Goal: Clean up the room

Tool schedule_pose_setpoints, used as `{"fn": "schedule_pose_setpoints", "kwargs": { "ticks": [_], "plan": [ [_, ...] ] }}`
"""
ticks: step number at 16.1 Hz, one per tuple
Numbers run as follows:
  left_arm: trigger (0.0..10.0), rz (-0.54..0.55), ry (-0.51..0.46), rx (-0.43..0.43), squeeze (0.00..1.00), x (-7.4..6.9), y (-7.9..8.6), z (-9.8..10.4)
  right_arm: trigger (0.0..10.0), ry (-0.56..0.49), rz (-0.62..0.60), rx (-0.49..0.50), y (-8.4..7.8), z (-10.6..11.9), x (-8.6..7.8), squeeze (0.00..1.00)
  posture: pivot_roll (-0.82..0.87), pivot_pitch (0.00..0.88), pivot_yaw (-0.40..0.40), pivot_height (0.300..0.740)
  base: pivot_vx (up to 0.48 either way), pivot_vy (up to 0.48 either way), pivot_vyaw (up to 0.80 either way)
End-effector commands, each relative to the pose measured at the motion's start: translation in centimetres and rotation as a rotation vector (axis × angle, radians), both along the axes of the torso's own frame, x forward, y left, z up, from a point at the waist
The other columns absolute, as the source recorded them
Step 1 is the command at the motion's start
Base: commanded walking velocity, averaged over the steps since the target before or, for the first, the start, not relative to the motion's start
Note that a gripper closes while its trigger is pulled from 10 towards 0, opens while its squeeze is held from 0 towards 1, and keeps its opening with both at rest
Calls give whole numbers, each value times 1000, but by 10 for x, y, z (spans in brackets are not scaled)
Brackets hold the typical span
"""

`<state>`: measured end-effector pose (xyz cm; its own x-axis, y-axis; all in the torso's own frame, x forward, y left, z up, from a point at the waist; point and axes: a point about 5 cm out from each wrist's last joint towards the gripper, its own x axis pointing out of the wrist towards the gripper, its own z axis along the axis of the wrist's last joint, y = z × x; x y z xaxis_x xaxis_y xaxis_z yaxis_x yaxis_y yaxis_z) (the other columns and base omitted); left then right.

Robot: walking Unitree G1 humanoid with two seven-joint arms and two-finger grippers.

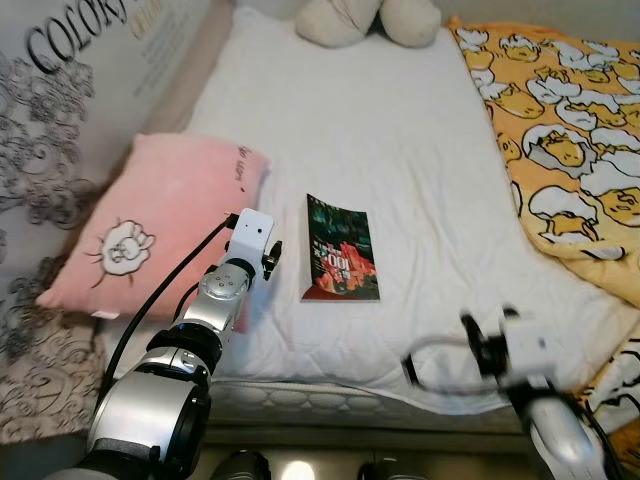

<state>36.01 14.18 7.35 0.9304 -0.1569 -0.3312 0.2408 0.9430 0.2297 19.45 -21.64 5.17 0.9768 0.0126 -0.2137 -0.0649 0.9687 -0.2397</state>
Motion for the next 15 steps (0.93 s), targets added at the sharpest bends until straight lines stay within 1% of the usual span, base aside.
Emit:
{"fn": "schedule_pose_setpoints", "kwargs": {
  "ticks": [1, 3, 4, 5, 6, 7, 8, 10, 11, 12, 13, 14, 15],
  "plan": [
    [10000, 1, -18, -8, 0, 4, -5, 6, 10000, 14, -12, -5, -5, 3, -8, 0, -302, 177, -42, 740, 0, 0, 0],
    [10000, -21, -27, -27, 0, 5, -13, 7, 10000, 25, -13, -4, -3, 4, -15, 0, -311, 190, -36, 740, 0, 0, 0],
    [10000, -21, -27, -27, 0, 5, -13, 7, 10000, 25, -13, -4, -3, 4, -15, 0, -311, 190, -36, 740, 0, 0, 0],
    [10000, -50, -38, -62, 0, 4, -23, 9, 10000, 31, -17, -4, -3, 4, -18, 0, -314, 197, -33, 740, 0, 0, 0],
    [10000, -69, -39, -68, 0, 4, -28, 9, 10000, 35, -19, -3, -3, 3, -19, 0, -314, 197, -33, 740, 0, 0, 0],
    [10000, -116, -11, -74, 0, 0, -42, 3, 10000, 51, -23, -3, -3, 3, -25, 0, -317, 204, -31, 740, 0, 0, 0],
    [10000, -125, 1, -76, 0, -2, -45, 1, 10000, 54, -23, -3, -3, 2, -26, 0, -317, 204, -31, 740, 0, 0, 0],
    [10000, -165, 38, -67, 0, -8, -56, -7, 10000, 62, -26, -3, -3, 2, -28, 0, -320, 208, -31, 740, 0, 0, 0],
    [10000, -188, 46, -94, 0, -10, -65, -8, 10000, 64, -27, -4, -3, 3, -28, 0, -322, 210, -32, 740, 0, 0, 0],
    [10000, -201, 35, -142, 0, -9, -72, -3, 10000, 67, -27, -6, -4, 3, -29, 0, -322, 210, -32, 740, 0, 0, 0],
    [10000, -201, 26, -162, 0, -8, -74, 0, 10000, 68, -27, -7, -4, 3, -29, 0, -321, 210, -33, 740, 0, 0, 0],
    [10000, -179, 3, -180, 0, -4, -70, 6, 10000, 71, -27, -8, -4, 3, -29, 0, -321, 211, -33, 740, 0, 0, 0],
    [10000, -134, -33, -194, 0, 2, -61, 14, 10000, 75, -27, -10, -5, 3, -29, 0, -320, 211, -34, 740, 0, 0, 0]
  ]
}}
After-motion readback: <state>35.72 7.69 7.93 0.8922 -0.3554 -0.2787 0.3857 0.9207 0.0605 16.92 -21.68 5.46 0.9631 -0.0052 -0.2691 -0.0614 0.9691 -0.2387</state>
